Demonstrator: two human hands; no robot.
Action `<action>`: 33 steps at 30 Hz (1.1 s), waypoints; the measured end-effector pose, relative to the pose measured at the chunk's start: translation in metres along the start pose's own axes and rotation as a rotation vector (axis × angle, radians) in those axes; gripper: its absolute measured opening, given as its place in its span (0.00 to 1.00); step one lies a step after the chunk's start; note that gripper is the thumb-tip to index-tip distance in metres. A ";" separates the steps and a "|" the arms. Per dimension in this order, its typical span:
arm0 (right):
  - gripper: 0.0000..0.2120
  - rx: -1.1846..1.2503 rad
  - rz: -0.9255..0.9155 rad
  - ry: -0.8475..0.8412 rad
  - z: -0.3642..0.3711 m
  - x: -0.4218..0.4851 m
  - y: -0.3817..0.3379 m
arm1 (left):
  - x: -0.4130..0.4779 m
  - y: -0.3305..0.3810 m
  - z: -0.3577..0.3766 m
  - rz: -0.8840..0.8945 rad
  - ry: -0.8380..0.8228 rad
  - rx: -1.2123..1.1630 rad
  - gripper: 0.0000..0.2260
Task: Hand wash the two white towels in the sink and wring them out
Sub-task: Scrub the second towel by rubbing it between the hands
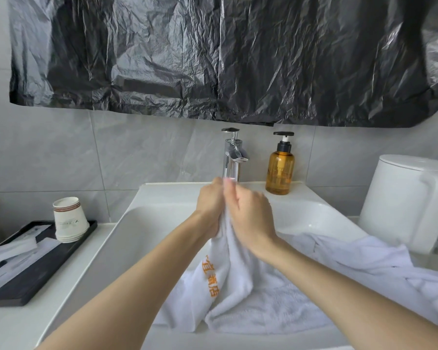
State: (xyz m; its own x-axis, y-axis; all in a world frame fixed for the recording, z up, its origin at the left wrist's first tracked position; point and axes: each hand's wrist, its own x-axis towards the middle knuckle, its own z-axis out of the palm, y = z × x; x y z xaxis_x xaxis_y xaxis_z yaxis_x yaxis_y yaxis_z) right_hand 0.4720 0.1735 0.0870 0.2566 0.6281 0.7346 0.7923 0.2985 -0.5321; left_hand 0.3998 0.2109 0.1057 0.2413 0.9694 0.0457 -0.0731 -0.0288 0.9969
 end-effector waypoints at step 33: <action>0.23 -0.180 -0.127 0.039 0.001 0.014 0.006 | -0.007 0.002 0.003 -0.111 0.041 -0.189 0.17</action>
State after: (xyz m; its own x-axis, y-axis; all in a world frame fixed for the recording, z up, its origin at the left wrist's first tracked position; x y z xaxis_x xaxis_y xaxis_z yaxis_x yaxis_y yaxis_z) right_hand 0.4796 0.1850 0.0936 0.1667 0.5640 0.8088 0.9048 0.2385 -0.3528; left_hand 0.4011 0.2037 0.1080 0.2191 0.9732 -0.0703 -0.2293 0.1214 0.9658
